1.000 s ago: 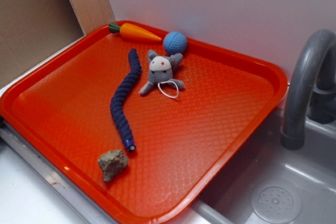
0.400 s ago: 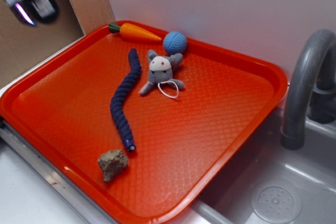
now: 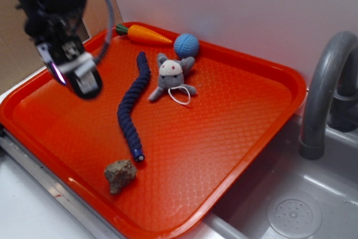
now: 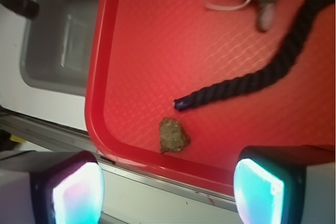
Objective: Grab the rock.
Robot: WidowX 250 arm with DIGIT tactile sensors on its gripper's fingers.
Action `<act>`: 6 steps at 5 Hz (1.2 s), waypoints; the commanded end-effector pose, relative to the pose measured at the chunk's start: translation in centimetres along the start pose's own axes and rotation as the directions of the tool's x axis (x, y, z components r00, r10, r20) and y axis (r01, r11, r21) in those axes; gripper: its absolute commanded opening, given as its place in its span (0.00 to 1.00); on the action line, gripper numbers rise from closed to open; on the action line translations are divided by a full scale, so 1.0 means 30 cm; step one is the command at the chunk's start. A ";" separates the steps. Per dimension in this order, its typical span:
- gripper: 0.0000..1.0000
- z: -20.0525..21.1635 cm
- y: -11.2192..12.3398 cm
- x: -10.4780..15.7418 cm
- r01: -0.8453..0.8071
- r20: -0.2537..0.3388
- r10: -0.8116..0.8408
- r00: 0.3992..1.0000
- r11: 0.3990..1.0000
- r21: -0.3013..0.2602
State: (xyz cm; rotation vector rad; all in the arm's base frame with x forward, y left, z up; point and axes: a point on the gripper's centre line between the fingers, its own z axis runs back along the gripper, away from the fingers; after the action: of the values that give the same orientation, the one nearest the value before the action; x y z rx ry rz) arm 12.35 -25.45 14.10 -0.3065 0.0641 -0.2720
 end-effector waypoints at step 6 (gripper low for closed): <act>1.00 -0.355 -0.034 -0.041 0.139 -0.250 -0.093 0.964 0.975 0.172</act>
State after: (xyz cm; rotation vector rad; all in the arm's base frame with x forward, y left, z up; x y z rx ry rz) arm 10.53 -28.44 2.80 -0.0533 0.2888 -0.4022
